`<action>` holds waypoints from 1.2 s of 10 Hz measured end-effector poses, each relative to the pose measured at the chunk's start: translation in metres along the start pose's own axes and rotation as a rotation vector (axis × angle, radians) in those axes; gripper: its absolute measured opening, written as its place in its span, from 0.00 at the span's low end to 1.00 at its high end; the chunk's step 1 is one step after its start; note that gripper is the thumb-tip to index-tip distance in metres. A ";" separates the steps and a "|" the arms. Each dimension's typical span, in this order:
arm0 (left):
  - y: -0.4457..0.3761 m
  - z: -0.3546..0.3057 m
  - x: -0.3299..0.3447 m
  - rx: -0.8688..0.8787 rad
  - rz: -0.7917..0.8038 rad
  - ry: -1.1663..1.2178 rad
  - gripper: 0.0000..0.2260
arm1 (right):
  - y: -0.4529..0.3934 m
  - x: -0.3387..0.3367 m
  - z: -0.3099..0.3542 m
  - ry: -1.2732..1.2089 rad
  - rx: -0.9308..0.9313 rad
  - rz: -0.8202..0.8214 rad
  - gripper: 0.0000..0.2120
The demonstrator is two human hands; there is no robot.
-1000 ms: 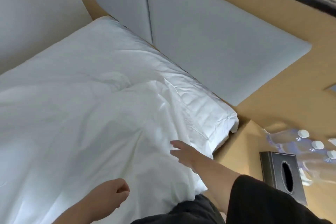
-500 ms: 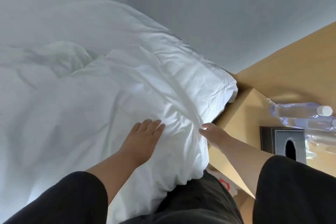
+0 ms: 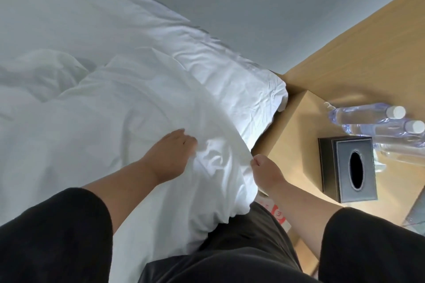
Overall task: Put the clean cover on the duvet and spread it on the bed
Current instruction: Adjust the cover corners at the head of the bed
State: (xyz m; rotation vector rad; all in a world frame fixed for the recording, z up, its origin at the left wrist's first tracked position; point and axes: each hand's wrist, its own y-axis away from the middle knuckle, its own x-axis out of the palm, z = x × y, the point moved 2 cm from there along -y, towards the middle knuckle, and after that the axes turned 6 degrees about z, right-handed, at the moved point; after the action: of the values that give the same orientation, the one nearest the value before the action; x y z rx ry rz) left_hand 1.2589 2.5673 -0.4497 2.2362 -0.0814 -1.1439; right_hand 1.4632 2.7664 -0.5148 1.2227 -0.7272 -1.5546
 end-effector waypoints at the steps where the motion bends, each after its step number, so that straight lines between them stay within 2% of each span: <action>1: 0.026 0.001 -0.010 -0.104 0.088 0.085 0.08 | 0.002 -0.002 0.001 0.011 -0.059 0.071 0.13; 2: 0.052 0.015 -0.012 -0.365 0.249 0.155 0.08 | 0.000 0.008 0.002 -0.052 -0.112 0.150 0.14; 3: 0.072 0.019 -0.003 -0.532 0.657 0.044 0.15 | -0.005 0.026 0.004 -0.122 -0.133 0.165 0.14; 4: 0.082 0.014 0.011 -0.481 1.041 -0.082 0.13 | -0.015 0.037 0.004 -0.114 -0.161 0.138 0.30; 5: 0.095 0.009 0.022 -0.484 1.384 -0.198 0.19 | -0.024 0.042 0.003 -0.083 -0.148 0.201 0.47; 6: 0.115 0.010 0.040 -0.546 1.584 -0.196 0.24 | -0.032 0.040 -0.001 -0.107 -0.095 0.332 0.50; 7: 0.131 0.016 0.053 -0.589 1.647 -0.186 0.25 | -0.032 0.039 -0.008 0.009 0.045 0.498 0.46; 8: 0.128 0.020 0.064 -0.609 1.303 -0.104 0.28 | -0.018 0.044 -0.019 -0.070 0.206 0.680 0.43; 9: 0.116 0.020 0.069 -0.639 0.920 0.063 0.34 | 0.002 0.043 -0.017 -0.275 0.180 0.890 0.32; 10: 0.100 0.008 0.072 -0.668 0.672 0.324 0.35 | 0.020 0.029 -0.004 -0.275 0.113 0.867 0.22; 11: 0.085 -0.018 0.070 -0.779 0.482 0.756 0.40 | 0.041 0.006 0.024 -0.201 -0.040 0.621 0.16; 12: 0.081 -0.054 0.053 -0.874 0.199 1.461 0.33 | 0.083 -0.022 0.066 -0.402 -0.238 0.496 0.17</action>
State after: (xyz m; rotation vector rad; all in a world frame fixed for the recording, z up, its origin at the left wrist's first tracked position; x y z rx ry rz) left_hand 1.3496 2.5118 -0.4198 1.6577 0.6335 0.6464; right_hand 1.4288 2.7522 -0.4130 0.5019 -0.9830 -1.4217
